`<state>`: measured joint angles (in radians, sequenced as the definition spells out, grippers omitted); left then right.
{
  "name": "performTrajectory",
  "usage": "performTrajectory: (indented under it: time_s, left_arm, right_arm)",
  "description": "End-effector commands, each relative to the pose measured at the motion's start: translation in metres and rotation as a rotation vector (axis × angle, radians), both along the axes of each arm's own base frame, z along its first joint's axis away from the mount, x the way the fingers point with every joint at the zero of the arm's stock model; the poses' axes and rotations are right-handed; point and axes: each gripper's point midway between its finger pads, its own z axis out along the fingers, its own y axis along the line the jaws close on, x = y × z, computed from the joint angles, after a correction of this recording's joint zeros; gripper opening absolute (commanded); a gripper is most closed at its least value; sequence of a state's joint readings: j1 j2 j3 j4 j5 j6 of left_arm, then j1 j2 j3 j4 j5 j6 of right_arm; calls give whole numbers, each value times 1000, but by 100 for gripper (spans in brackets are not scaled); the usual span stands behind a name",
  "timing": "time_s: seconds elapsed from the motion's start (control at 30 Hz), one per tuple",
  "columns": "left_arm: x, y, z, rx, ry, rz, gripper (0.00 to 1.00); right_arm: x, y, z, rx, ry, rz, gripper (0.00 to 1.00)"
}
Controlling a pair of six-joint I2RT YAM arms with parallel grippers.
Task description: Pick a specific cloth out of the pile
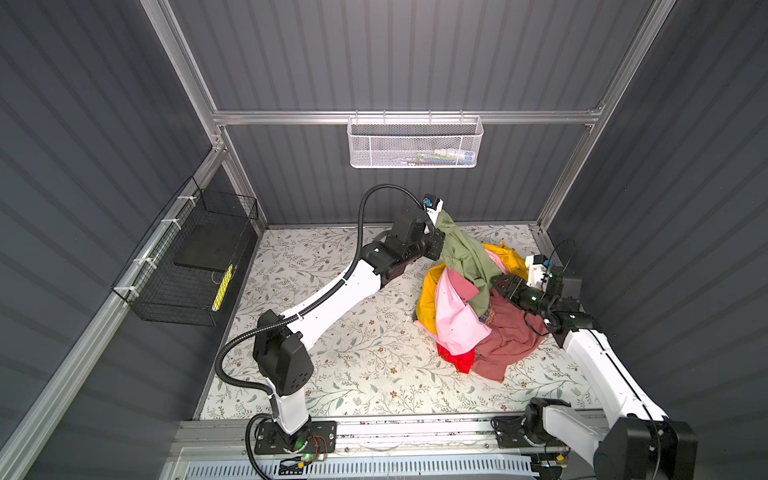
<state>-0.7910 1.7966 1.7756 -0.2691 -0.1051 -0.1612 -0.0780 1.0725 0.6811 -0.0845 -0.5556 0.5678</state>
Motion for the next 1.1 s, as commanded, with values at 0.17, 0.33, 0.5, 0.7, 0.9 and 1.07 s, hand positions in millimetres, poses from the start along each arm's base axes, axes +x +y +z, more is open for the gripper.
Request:
performTrajectory:
  time_s: [0.17,0.33,0.5,0.7,0.9,1.07]
  left_arm:
    - [-4,8,25,-64,-40,6,0]
    - [-6,6,18,-66,-21,-5,0]
    - [-5,5,9,-62,0,-5,0]
    - [0,10,-4,-10,11,30,0]
    - [1,10,-13,20,23,35,0]
    - [1,7,-22,41,42,21,0]
  right_arm:
    - [12,7,-10,12,-86,60,51]
    - [18,16,-4,76,-157,96,37]
    - [15,20,0,75,-177,120,15]
    - [0,14,23,-34,-201,119,0]
    - [-12,14,57,-75,-234,128,0]
    - [-17,15,86,-78,-261,129,0]
